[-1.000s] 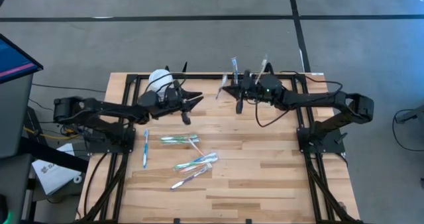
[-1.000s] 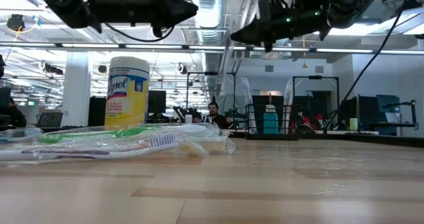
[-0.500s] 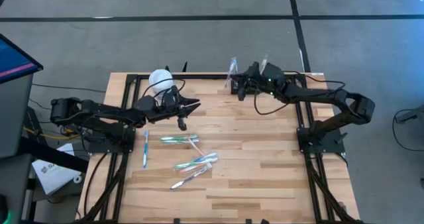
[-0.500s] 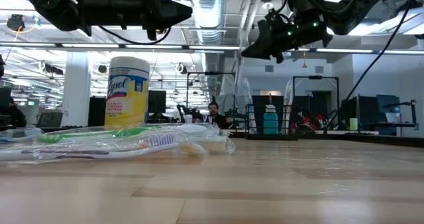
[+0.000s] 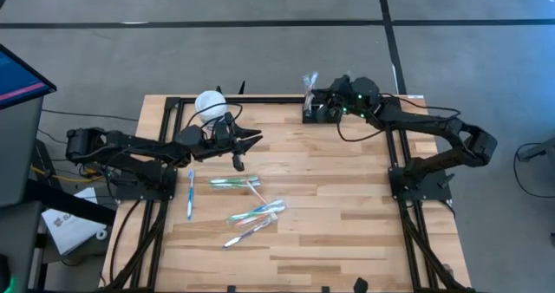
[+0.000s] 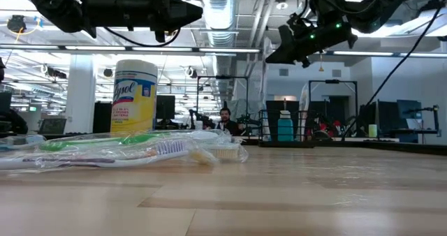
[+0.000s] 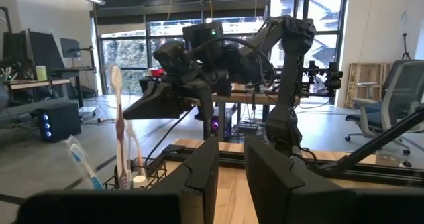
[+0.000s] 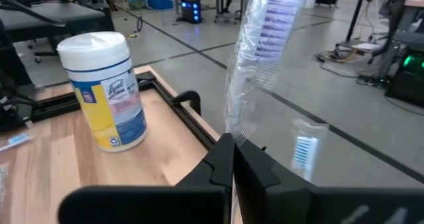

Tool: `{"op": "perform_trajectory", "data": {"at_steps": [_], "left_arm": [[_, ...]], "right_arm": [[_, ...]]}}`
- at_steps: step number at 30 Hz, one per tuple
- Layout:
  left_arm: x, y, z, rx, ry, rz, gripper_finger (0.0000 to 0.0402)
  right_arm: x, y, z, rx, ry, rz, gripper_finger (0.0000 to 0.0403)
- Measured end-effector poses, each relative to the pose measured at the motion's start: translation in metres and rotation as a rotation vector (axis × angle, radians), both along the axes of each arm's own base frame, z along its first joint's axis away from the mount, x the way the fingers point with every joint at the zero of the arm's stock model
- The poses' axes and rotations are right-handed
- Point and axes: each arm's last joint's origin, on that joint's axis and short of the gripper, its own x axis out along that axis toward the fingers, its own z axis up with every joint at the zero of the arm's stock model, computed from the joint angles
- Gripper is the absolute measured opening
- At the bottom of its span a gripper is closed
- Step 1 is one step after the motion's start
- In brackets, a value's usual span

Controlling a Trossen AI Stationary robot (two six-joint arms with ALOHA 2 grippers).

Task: Pick & Place toothbrushing station
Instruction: Put the violet toothbrush into the black mesh organizer

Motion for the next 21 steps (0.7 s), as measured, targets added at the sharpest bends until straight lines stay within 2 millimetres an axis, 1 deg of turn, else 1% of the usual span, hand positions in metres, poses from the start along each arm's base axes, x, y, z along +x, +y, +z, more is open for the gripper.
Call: {"op": "perform_trajectory", "data": {"at_steps": [5, 11, 18, 21], "left_arm": [[0.0, 0.0, 0.0, 0.0, 0.0, 0.002, 0.0066], [0.0, 0.0, 0.0, 0.0, 0.0, 0.002, 0.0066], [0.0, 0.0, 0.0, 0.0, 0.0, 0.002, 0.0066], [0.0, 0.0, 0.0, 0.0, 0.0, 0.002, 0.0066]], "right_arm": [[-0.006, -0.004, 0.0, 0.004, 0.015, -0.041, 0.0], [-0.01, -0.012, -0.005, 0.026, 0.041, -0.077, 0.0], [-0.01, -0.012, -0.005, 0.032, 0.036, -0.08, 0.0], [-0.007, -0.013, -0.007, 0.028, 0.031, -0.077, 0.0]]}}
